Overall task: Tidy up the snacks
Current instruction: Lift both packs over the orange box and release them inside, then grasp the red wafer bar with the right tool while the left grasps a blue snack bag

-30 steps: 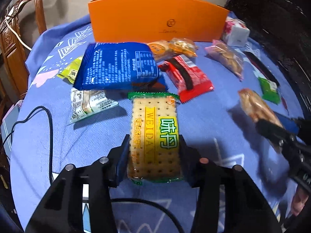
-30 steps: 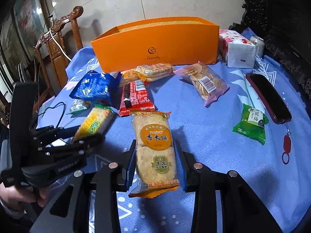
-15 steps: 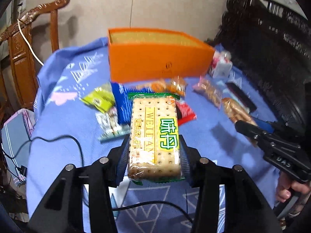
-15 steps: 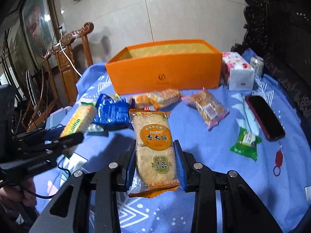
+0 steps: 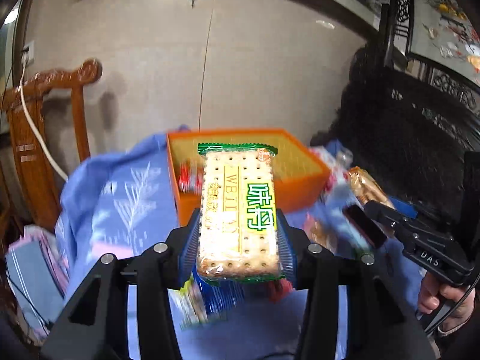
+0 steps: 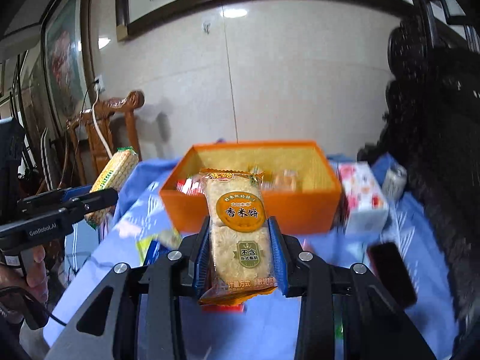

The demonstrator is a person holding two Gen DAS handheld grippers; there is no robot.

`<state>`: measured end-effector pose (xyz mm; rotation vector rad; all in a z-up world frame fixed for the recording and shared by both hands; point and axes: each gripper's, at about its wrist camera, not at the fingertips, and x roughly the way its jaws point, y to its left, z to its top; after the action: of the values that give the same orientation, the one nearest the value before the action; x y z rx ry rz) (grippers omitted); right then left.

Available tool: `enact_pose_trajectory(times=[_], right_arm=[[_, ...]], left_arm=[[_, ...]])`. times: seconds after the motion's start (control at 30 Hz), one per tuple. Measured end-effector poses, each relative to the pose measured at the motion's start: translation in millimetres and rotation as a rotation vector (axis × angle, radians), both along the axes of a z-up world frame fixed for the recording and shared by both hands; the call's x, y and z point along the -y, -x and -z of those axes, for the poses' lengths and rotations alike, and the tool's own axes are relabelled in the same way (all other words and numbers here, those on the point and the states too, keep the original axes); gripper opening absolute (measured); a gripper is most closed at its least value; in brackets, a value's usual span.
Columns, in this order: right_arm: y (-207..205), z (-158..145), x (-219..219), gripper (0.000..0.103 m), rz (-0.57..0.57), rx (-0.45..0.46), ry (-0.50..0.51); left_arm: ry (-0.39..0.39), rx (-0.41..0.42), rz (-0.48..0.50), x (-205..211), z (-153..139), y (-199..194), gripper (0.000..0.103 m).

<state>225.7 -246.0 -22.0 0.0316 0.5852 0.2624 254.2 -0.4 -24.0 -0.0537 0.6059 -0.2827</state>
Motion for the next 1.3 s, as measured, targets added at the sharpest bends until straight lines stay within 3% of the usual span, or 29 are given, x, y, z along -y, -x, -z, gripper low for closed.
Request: enact_pose_trajectory(times=[0.27, 0.57, 0.63, 0.7, 0.77, 1.2, 1.3], right_arm=[[-82, -29, -4, 0.036, 0.025, 0.051, 0.015], [-156, -20, -9, 0.036, 0.048, 0.048, 0.047], [-165, -17, -11, 0.039, 0.048, 0.039, 0.048], [-171, -13, -11, 0.083, 0.06, 0.036, 0.059], [-168, -14, -11, 0.084, 0.071, 0.061, 0.062], [-126, -34, -17, 0.085, 0.072, 0.077, 0.056], [-109, -38, -20, 0.091, 0.067, 0.081, 0.046]], left_arm=[[-0.025, 0.05, -0.006, 8, -34, -93, 0.046], [-0.067, 0.028, -0.028, 19, -24, -174, 0.046], [-0.087, 0.011, -0.044, 22, -17, -188, 0.051], [-0.103, 0.01, -0.082, 21, -15, -191, 0.099], [-0.1, 0.043, -0.126, 18, -17, -189, 0.099], [-0.098, 0.079, -0.121, 14, -43, -127, 0.099], [-0.094, 0.08, -0.124, 14, -46, -109, 0.099]])
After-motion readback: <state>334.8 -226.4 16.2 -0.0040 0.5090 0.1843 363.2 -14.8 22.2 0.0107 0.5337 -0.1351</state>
